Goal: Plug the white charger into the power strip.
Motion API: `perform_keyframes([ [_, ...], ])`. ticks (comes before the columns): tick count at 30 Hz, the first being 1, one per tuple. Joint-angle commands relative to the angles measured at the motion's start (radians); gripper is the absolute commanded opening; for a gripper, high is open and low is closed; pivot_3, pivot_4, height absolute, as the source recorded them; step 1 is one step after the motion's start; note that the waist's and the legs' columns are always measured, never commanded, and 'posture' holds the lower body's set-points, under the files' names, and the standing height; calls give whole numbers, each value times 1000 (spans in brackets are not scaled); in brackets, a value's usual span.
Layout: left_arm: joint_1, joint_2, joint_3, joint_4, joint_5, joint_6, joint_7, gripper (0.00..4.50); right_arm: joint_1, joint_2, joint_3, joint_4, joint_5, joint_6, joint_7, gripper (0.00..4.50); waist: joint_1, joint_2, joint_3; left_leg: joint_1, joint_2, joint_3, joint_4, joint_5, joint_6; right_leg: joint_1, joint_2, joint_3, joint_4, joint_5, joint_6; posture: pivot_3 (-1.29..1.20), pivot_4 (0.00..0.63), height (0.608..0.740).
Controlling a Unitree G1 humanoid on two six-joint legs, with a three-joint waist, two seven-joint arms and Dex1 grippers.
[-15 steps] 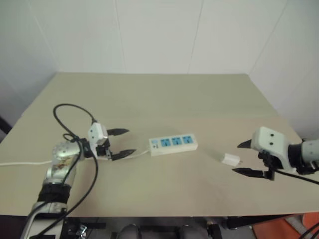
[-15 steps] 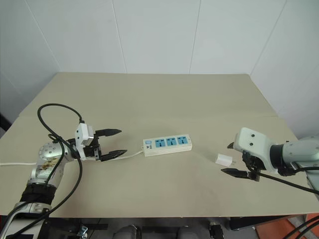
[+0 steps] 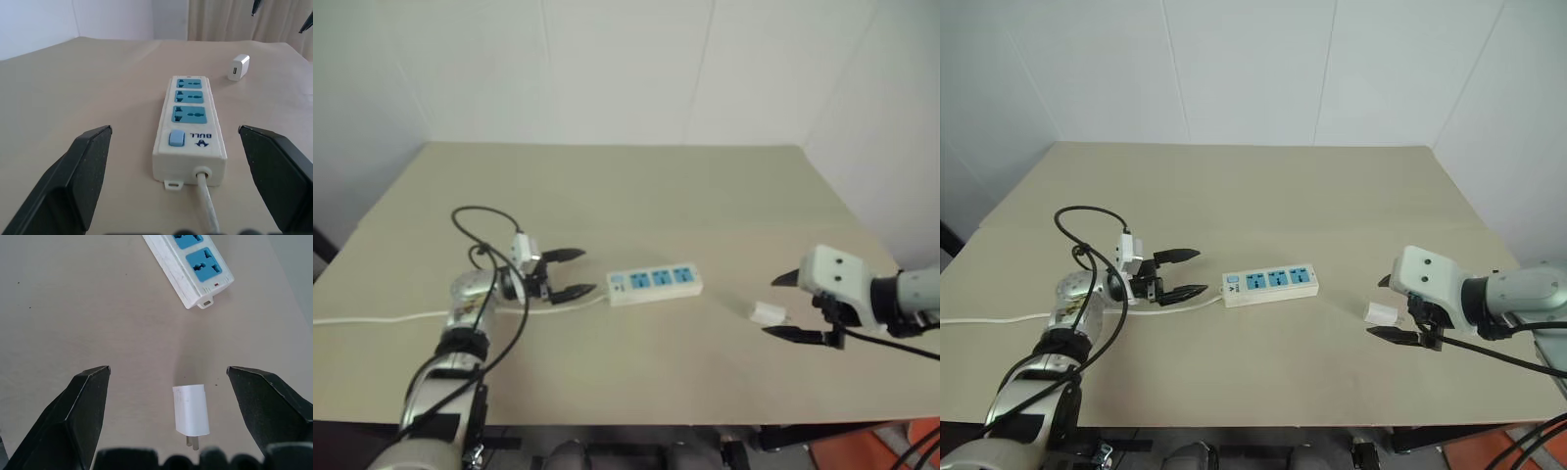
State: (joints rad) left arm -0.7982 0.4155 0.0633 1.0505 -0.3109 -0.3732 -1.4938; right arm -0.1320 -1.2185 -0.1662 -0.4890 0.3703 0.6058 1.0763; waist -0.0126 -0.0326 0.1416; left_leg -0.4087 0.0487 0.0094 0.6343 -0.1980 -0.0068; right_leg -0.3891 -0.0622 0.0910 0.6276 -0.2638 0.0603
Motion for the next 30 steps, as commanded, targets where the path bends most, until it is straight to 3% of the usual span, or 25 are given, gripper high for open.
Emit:
perform_keyframes([
  [1, -64, -17, 5, 78, 28, -53, -45, 4500, 22, 9, -45, -59, 13, 38, -24, 4480, 0, 0, 0, 0, 0, -1, 0, 0, 0, 0, 0, 0, 0, 0, 0, 0, 150, 740],
  [9, -106, -77, -29, 192, 161, -173, 59, 4500, 60, 37, -96, -147, 44, 111, -67, 4480, 1, 0, 0, 0, 0, -3, 1, 0, 0, 0, 1, -1, 1, 0, 0, 0, 150, 740],
  [21, -143, -100, -12, 255, 237, -146, 207, 4500, 105, 56, -132, -197, 59, 152, -100, 4480, 0, 0, 0, 0, -1, -5, 2, 0, 0, 0, 2, -1, 2, 0, 0, 0, 150, 740],
  [30, -135, -115, -22, 269, 284, -96, 184, 4500, 94, 65, -124, -192, 54, 162, -125, 4480, 0, 0, 0, 1, -1, -6, 2, 0, 0, 1, 3, 0, 2, 0, 0, 0, 150, 740],
])
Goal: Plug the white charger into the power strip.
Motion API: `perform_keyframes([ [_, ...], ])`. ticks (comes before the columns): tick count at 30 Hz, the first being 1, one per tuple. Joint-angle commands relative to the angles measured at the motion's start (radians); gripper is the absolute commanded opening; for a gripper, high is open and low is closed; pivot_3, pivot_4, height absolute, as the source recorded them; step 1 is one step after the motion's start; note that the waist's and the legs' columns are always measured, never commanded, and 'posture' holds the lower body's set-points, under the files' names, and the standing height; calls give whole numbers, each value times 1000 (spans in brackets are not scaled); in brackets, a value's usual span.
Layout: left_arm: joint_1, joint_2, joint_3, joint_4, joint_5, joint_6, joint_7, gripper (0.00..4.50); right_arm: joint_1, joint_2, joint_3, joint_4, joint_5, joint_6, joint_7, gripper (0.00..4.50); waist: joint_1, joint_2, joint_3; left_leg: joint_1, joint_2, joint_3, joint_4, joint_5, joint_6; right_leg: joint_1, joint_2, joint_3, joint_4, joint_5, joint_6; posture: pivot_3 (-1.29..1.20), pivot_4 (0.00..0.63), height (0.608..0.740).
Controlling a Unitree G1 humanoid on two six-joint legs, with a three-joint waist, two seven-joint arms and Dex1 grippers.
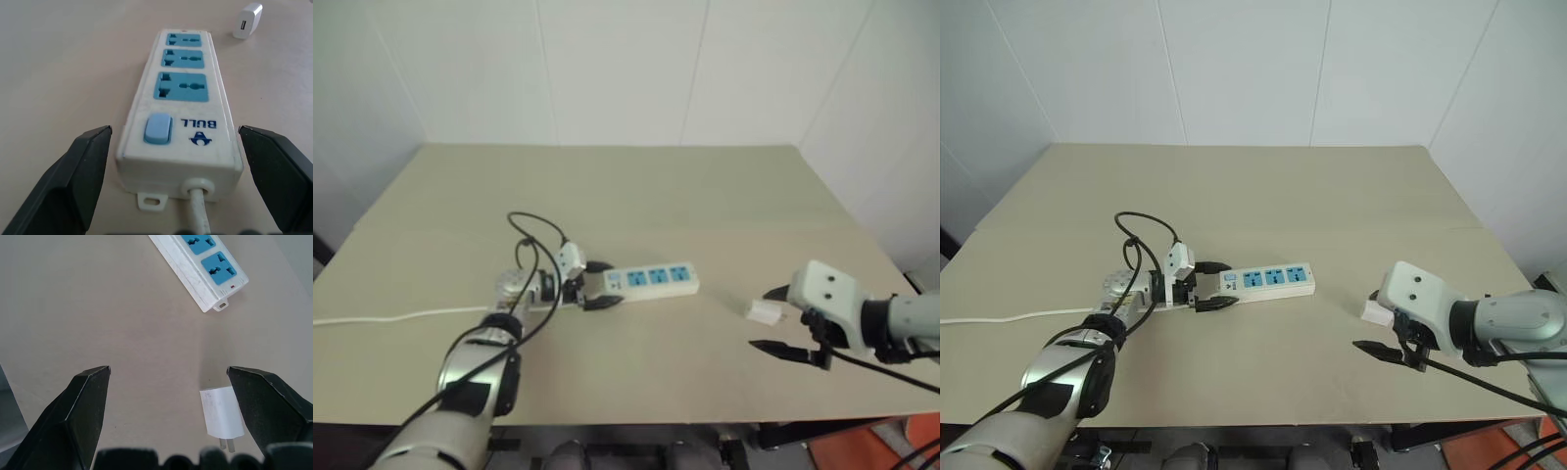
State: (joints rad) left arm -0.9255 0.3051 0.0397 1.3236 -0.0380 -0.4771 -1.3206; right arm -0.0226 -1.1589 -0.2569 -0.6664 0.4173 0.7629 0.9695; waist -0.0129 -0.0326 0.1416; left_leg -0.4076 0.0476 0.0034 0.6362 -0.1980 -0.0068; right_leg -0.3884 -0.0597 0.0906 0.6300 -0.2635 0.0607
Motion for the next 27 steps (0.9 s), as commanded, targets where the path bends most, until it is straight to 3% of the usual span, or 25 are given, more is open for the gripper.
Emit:
perform_keyframes([
  [1, -7, -6, -2, -2, 21, 14, 21, 4500, -16, 7, -28, -15, 5, 5, -23, 4480, 0, 0, 0, 0, 0, 0, 0, 0, 0, 0, 0, 0, 0, 0, 0, 0, 150, 740],
  [4, 0, -10, -7, 4, 42, 24, 63, 4500, -22, 14, -16, -16, 4, 7, -36, 4480, 1, 0, 0, 0, 0, 0, 0, 0, 0, 0, 0, 0, 0, 0, -1, 0, 150, 740],
  [8, 4, -16, 16, -1, 32, 20, 68, 3328, -25, 19, -9, -24, 7, 13, -47, 4500, 2, 1, -1, 1, 0, 0, 0, 0, 0, 1, 0, 0, 0, 0, 0, 0, 150, 740],
  [18, 27, 10, 24, -137, -6, -9, -19, 3259, -41, 24, 19, -24, -2, 6, -63, 4500, 1, 1, -1, -1, 0, -1, 0, 0, 0, 0, 0, 0, 0, 1, -1, 0, 150, 740],
  [22, 173, 33, 22, -397, -40, 86, 28, 3259, -35, 46, 44, -23, -14, -5, -84, 4500, -1, 1, -1, -1, 0, -1, -1, 0, 0, -1, 0, 0, -1, 1, -1, 0, 150, 740],
  [27, 497, 66, -25, -1024, -83, 466, 149, 3259, -46, 75, 90, -7, -28, -27, -96, 4500, -10, 2, -1, 1, 1, 0, -3, 0, 0, 0, 0, 2, 0, 1, -1, 0, 150, 740],
])
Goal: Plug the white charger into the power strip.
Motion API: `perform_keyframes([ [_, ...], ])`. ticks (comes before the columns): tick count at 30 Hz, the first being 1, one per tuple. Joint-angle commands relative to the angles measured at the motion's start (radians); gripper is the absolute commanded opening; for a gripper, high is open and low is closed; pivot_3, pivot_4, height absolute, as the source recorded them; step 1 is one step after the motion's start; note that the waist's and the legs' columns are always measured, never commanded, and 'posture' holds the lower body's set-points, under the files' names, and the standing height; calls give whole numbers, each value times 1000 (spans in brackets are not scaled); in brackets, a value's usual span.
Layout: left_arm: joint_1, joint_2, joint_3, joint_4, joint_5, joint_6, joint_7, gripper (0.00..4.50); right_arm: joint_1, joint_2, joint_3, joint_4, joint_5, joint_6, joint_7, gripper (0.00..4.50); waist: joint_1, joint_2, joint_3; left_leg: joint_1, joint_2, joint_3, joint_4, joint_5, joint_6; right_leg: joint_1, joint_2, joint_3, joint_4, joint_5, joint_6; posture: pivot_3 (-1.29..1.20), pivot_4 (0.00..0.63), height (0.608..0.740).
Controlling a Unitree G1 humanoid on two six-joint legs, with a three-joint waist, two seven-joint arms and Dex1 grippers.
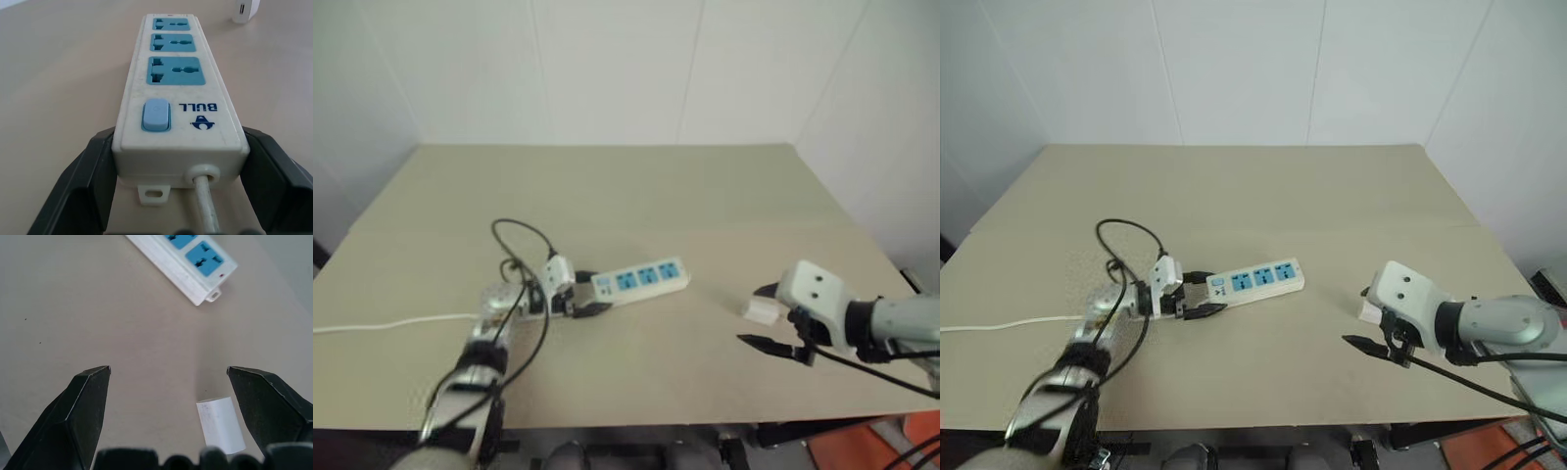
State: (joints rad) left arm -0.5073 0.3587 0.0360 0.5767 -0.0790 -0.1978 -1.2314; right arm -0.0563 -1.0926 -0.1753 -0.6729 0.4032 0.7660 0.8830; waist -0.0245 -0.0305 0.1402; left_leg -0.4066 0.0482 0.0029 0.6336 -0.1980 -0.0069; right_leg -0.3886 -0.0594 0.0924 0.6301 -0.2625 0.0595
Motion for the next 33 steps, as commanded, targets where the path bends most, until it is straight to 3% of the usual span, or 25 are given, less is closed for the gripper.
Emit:
perform_keyframes([
  [1, 130, 15, -24, -387, -53, 276, 98, 3259, -20, 13, 22, 9, -20, -39, -9, 4500, 5, 0, 0, 0, 0, 0, 0, 0, 0, 0, 0, 0, 1, 0, 0, 0, 150, 740],
  [5, 275, 1, -15, -695, -107, 552, 251, 3259, -69, 25, 94, 68, -57, -94, 0, 4500, 12, 0, 0, 1, 0, 0, 3, 0, 0, 1, 0, -1, 1, -1, 2, 0, 150, 740],
  [11, 329, -17, -10, -725, -105, 627, 402, 3259, -143, 47, 163, 133, -87, -139, 17, 4500, 11, 0, 0, 3, 0, 0, 4, 0, 0, 2, 1, 0, 0, 0, 6, 0, 150, 740],
  [12, 335, -21, -11, -721, -118, 604, 398, 3974, -151, 49, 170, 139, -90, -143, 19, 4500, 11, 0, 0, 3, 0, 0, 4, 0, 0, 2, 1, 1, 0, 0, 6, 0, 150, 740],
  [14, 341, -41, -7, -722, -142, 576, 408, 4468, -159, 53, 178, 148, -95, -148, 23, 4500, 11, 0, 0, 3, 0, 0, 4, 0, 0, 1, 1, 1, 0, 1, 4, 0, 150, 740],
  [25, 389, -76, 16, -639, -245, 280, 338, 4468, -121, 55, 141, 127, -101, -138, 19, 4500, 12, 0, 0, 1, -1, 0, 3, 0, 0, 1, 1, 2, -3, 4, -1, 0, 150, 740],
  [33, 316, 14, 50, -428, -288, 119, 182, 4468, -99, 54, 118, 111, -99, -127, 13, 4500, 12, 0, 0, 2, -1, 0, 3, 0, 0, 1, 2, 2, -2, 2, 1, 0, 150, 740],
])
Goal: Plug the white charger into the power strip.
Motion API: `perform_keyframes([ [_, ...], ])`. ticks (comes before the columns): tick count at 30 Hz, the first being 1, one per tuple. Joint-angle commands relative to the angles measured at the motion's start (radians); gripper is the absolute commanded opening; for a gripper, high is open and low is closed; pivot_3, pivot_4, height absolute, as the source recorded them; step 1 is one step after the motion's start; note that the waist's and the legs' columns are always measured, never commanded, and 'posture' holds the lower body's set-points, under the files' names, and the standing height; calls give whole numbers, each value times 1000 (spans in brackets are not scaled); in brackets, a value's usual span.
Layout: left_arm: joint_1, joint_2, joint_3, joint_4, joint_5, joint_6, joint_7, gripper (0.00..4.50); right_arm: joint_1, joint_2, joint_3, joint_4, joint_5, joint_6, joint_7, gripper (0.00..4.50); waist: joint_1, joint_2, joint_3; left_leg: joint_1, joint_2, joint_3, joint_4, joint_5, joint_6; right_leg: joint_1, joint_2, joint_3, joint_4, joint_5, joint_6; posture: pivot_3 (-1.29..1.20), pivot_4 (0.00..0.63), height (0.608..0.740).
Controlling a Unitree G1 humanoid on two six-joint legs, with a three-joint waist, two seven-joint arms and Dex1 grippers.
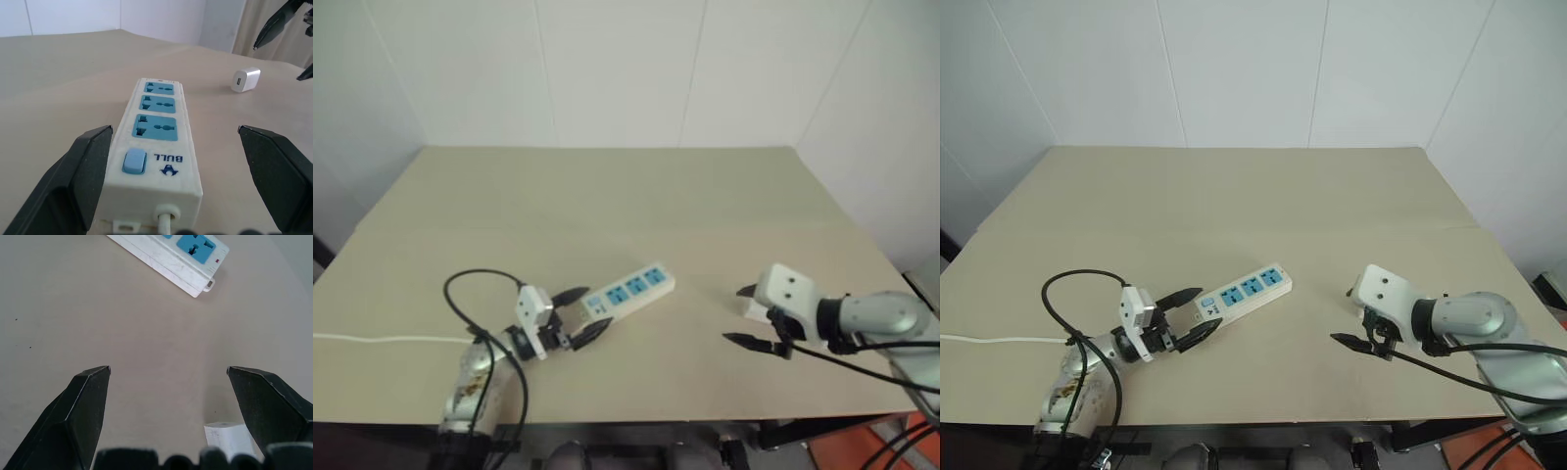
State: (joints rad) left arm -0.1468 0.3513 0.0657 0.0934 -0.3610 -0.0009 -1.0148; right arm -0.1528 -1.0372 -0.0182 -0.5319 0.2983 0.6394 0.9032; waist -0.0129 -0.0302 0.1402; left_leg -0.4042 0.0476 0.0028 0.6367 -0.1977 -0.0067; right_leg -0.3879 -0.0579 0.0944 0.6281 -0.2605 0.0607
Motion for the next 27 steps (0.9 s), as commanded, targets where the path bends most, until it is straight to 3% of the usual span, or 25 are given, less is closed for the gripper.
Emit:
perform_keyframes([
  [1, -61, 30, 23, 89, -5, -94, -46, 4468, -1, -2, -43, -32, 7, 2, -7, 4500, 0, 0, 0, 0, 0, 0, 0, 0, 0, 0, 0, 0, 0, 0, 0, 0, 150, 740],
  [9, -111, 10, -29, 232, 17, -181, -102, 4468, 15, -1, -62, -44, 7, 21, -17, 4500, 0, 0, 0, -2, 0, 0, 0, 0, 0, 0, 0, 0, -2, 2, -3, 0, 150, 740],
  [19, -80, -36, -68, 211, 36, -199, -57, 4468, 31, -2, -91, -64, 17, 39, -22, 4500, 1, 1, 0, -1, 0, 0, 0, 0, 0, 0, 0, 0, -1, 2, -2, 0, 150, 740],
  [27, -89, -15, -82, 249, 57, -211, -63, 4468, 18, 0, -79, -54, 14, 41, -19, 4500, 1, 4, -2, 0, 0, 0, 0, 0, 0, 1, 0, 0, 0, 0, 1, 0, 150, 740],
])
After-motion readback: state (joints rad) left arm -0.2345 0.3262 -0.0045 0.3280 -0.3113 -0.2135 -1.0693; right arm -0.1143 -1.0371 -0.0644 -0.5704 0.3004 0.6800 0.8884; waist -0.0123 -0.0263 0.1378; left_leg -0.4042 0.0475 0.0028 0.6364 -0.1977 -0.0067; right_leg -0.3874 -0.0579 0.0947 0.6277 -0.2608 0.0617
